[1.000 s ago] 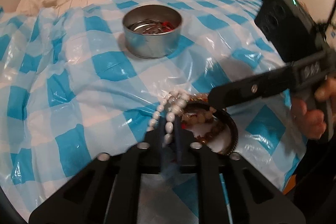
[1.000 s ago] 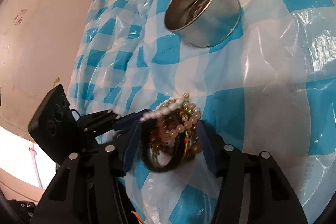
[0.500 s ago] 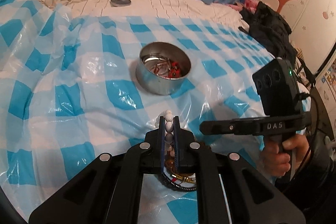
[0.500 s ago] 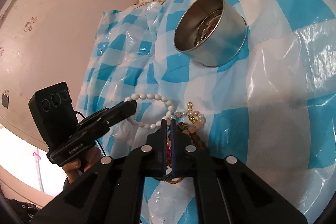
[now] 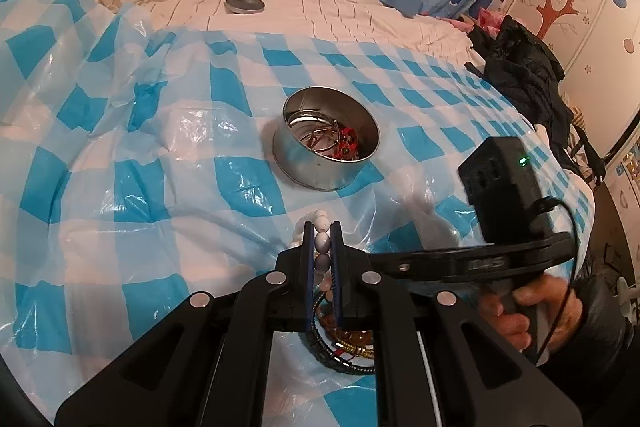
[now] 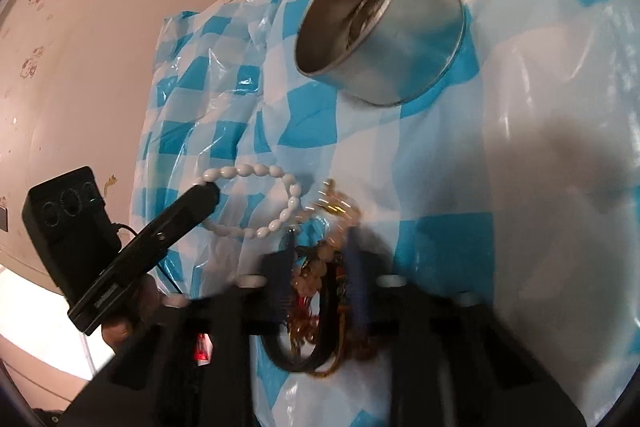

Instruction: Organize jewelry

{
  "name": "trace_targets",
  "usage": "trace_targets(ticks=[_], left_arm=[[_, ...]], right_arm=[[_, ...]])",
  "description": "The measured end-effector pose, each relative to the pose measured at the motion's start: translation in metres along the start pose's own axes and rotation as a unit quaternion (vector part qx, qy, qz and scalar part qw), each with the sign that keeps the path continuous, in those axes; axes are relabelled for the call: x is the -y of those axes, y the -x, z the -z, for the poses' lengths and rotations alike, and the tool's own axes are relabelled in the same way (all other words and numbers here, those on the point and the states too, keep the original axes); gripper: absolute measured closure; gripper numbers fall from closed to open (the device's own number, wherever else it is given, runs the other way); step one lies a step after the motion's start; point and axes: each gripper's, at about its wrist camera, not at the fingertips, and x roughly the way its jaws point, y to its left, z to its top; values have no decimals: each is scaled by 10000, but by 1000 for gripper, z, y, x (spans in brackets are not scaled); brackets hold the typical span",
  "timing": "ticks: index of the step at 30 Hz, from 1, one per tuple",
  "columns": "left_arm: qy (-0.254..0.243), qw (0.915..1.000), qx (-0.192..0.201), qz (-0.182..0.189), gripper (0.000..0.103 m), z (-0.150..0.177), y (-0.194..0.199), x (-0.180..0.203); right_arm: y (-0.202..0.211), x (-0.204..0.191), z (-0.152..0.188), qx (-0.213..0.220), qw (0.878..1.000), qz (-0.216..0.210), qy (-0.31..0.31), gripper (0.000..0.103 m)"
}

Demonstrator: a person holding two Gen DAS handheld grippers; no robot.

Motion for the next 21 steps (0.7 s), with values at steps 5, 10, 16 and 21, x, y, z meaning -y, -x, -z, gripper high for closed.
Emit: trace_targets(ticks=[5, 10, 16, 21], left_arm=[[81, 9998, 155, 105, 96, -8, 4, 3], [119, 9994, 272, 178, 96, -17, 6, 7], [101, 9987, 395, 300, 97, -31, 3, 17], [90, 9979, 492, 422, 96, -43, -3, 28]], right_arm=[[17, -11, -1, 359, 9985, -383, 125, 95], [40, -15, -4, 712, 9948, -716, 125, 95], [62, -20, -11, 1077, 9897, -936, 146, 95], [79, -21, -18, 1305, 9870, -927, 160, 95]])
